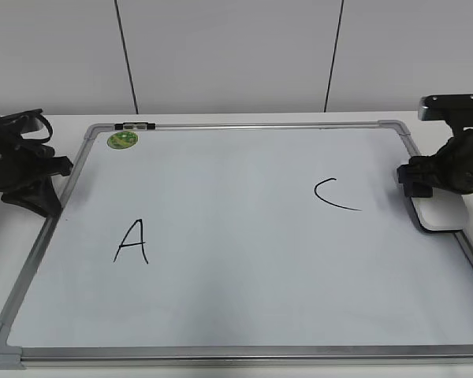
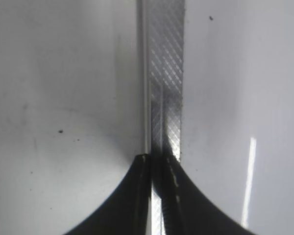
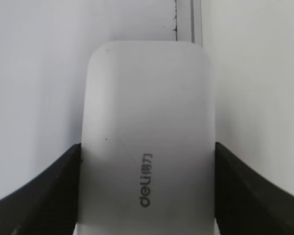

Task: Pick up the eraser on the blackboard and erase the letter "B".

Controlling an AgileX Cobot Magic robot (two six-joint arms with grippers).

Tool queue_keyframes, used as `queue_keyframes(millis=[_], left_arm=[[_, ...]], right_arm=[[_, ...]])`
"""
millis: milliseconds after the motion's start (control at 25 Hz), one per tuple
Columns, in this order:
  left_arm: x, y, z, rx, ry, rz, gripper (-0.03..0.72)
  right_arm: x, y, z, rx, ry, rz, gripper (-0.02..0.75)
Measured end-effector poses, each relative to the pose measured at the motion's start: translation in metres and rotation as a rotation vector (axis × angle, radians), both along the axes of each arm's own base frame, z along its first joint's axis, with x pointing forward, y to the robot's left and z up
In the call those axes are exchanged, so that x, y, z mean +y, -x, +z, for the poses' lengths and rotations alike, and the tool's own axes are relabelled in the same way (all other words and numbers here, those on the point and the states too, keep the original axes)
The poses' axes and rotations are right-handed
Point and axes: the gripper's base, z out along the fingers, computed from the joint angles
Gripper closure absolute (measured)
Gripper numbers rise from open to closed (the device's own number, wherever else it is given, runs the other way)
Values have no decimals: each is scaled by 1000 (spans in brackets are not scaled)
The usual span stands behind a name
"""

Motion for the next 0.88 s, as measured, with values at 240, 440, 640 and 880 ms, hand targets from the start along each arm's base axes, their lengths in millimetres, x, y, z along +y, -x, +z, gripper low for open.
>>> queue_keyframes(millis=[240, 440, 640, 880], left_arm=[[0, 0, 0, 0, 0, 0, 642], [0, 0, 0, 0, 0, 0, 642], [0, 0, 0, 0, 2, 1, 642], [0, 0, -1, 2, 3, 2, 642]], right_arm=[[0, -3, -14, 26, 0, 2, 206], [0, -7, -16, 19, 3, 8, 206], [0, -11, -14, 3, 9, 15, 183], [-2, -19, -4, -1, 34, 19, 112]])
